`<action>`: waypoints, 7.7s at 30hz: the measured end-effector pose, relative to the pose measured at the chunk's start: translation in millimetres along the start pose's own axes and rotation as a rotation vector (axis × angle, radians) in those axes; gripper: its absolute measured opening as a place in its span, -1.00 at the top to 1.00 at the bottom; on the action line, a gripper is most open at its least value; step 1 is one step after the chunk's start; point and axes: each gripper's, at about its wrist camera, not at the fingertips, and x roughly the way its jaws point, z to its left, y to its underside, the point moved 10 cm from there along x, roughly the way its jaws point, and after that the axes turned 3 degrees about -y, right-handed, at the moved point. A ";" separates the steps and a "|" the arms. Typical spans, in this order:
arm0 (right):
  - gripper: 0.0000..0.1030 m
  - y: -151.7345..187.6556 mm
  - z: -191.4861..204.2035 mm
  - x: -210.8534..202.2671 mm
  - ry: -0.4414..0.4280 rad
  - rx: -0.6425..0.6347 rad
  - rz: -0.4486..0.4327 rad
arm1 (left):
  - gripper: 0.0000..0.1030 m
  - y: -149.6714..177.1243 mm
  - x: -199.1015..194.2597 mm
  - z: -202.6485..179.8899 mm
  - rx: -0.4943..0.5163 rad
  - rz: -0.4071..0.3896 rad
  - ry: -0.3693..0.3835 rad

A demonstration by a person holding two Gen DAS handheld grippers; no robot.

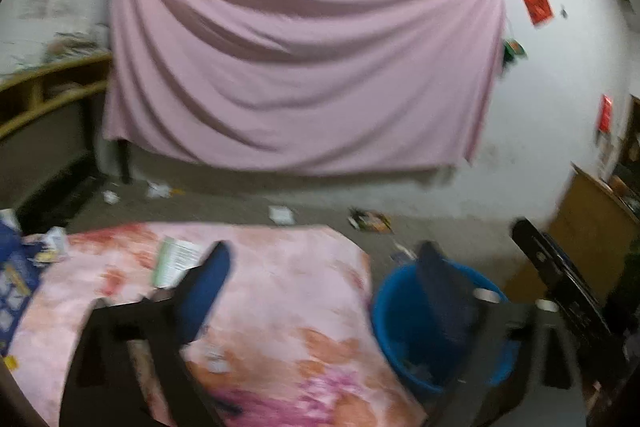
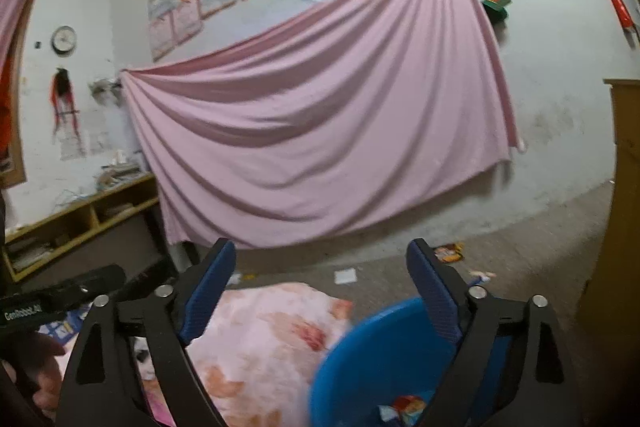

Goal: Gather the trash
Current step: 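Move both open tools back over the bedspread toward the phone case, then grasp the beige phone case with the left tool while the right tool grasps the white sachet, then carry the phone case and sachet up and over the blue bucket, then open both tools to drop the phone case and sachet into the bucket, then move both open tools back over the bedspread toward the white tube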

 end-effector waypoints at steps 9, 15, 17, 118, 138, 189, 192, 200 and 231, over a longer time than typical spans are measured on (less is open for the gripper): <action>-1.00 -8.5 67.9 -0.9 -0.126 -0.079 -0.116 | -0.96 -12.4 -47.9 78.4 -0.060 -0.160 -0.142; -1.00 -6.8 104.8 4.2 -0.185 -0.100 -0.152 | -0.96 -9.5 -77.0 126.5 -0.079 -0.214 -0.228; -1.00 -2.5 117.0 11.5 -0.198 -0.109 -0.141 | -0.96 -6.8 -84.5 141.7 -0.088 -0.221 -0.252; 0.78 -13.7 83.4 -12.5 -0.061 -0.133 -0.173 | 0.99 -29.0 -36.7 16.0 0.097 -0.164 0.011; 0.78 -0.3 -62.1 -29.1 0.215 0.066 -0.019 | 0.99 3.1 18.2 -100.0 0.156 -0.014 0.152; 0.54 50.0 -112.0 -2.8 0.246 0.201 0.255 | 0.91 68.6 68.3 -119.1 0.194 0.276 0.108; 0.54 49.0 -111.6 -2.8 0.244 0.200 0.253 | 0.91 65.5 63.7 -113.5 0.193 0.270 0.100; 0.42 34.9 -92.4 0.8 0.207 0.177 0.213 | 0.62 43.0 44.5 -80.0 0.157 0.216 0.056; -1.00 22.4 115.5 36.7 -0.157 -0.134 0.027 | -0.96 -15.3 -91.0 167.4 -0.110 -0.218 -0.250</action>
